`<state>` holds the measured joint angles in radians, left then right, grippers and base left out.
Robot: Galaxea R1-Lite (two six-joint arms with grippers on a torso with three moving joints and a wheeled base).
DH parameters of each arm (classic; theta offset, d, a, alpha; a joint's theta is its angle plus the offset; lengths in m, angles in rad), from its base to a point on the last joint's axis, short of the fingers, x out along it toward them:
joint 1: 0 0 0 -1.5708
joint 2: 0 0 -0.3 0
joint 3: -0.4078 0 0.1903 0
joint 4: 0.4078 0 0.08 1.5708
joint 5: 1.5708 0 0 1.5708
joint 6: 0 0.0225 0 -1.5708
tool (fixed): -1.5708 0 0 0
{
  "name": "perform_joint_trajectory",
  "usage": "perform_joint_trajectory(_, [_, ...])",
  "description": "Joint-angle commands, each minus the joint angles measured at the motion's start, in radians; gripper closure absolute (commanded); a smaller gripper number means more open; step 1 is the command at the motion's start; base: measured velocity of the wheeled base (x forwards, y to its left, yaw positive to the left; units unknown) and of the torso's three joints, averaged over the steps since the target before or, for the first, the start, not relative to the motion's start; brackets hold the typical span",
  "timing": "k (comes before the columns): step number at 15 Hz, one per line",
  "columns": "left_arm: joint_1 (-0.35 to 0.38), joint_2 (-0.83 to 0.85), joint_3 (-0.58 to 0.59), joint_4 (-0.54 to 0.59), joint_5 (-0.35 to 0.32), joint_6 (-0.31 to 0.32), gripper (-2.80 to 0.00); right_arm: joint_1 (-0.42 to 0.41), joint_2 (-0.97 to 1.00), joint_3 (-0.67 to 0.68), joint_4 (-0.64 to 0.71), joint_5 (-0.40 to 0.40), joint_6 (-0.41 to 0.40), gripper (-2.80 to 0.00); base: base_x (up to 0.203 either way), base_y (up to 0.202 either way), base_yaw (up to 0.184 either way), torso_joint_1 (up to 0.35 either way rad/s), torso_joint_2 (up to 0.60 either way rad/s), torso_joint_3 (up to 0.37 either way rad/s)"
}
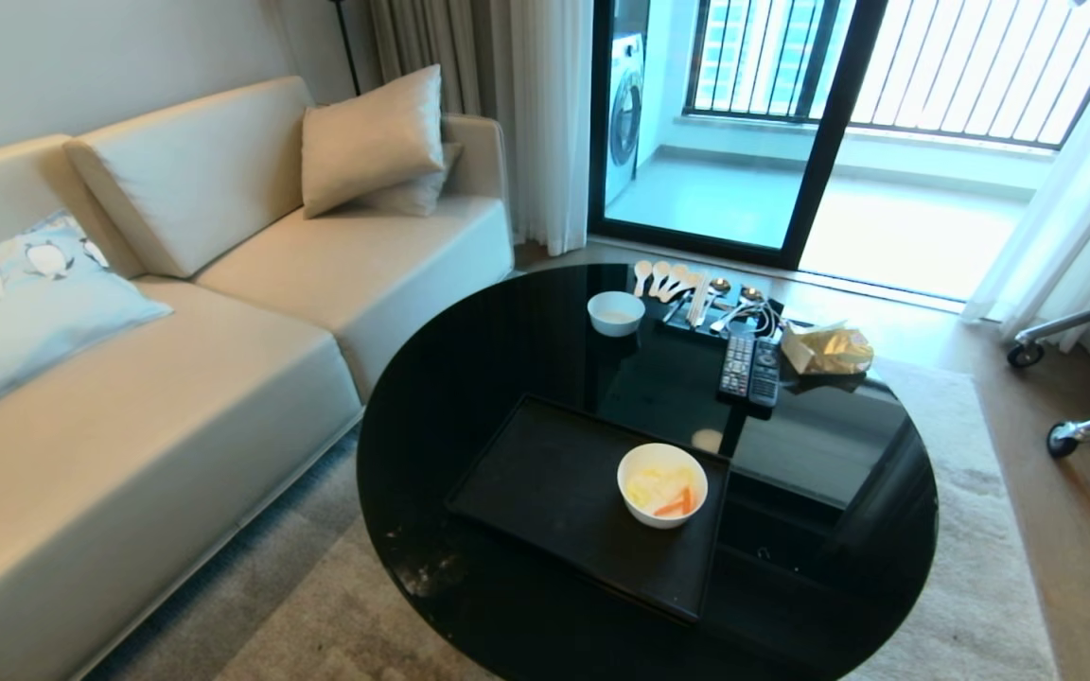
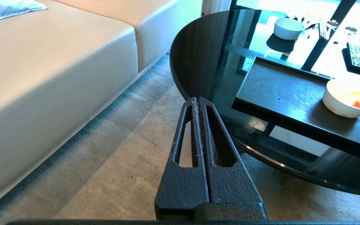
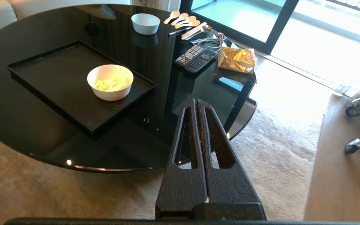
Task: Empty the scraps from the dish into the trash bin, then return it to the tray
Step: Pick up the bowl with leftover food
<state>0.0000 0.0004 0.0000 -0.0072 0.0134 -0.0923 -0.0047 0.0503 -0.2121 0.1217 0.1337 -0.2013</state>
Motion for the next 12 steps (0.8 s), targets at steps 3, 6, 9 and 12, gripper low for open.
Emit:
perform_joint_trajectory(3, [0.000, 0.001, 0.000, 0.000, 0.000, -0.001, 0.00, -0.001, 0.275, -0.153, 0.011, 0.082, -0.106, 0.00, 0.000, 0.000, 0.000, 0.000, 0.00, 0.000])
perform_joint_trajectory(6, [0.000, 0.001, 0.000, 0.000, 0.000, -0.001, 0.00, 0.000, 0.502, -0.224, -0.013, 0.178, -0.166, 0.00, 0.000, 0.000, 0.000, 0.000, 0.00, 0.000])
perform_joint_trajectory(9, [0.000, 0.000, 0.000, 0.000, 0.000, -0.001, 0.00, 0.012, 0.763, -0.282, -0.097, 0.291, -0.182, 0.00, 0.000, 0.000, 0.000, 0.000, 0.00, 0.000])
perform_joint_trajectory(12, [0.000, 0.001, 0.000, 0.000, 0.000, -0.001, 0.00, 0.082, 1.047, -0.339, -0.211, 0.341, -0.185, 0.00, 0.000, 0.000, 0.000, 0.000, 0.00, 0.000])
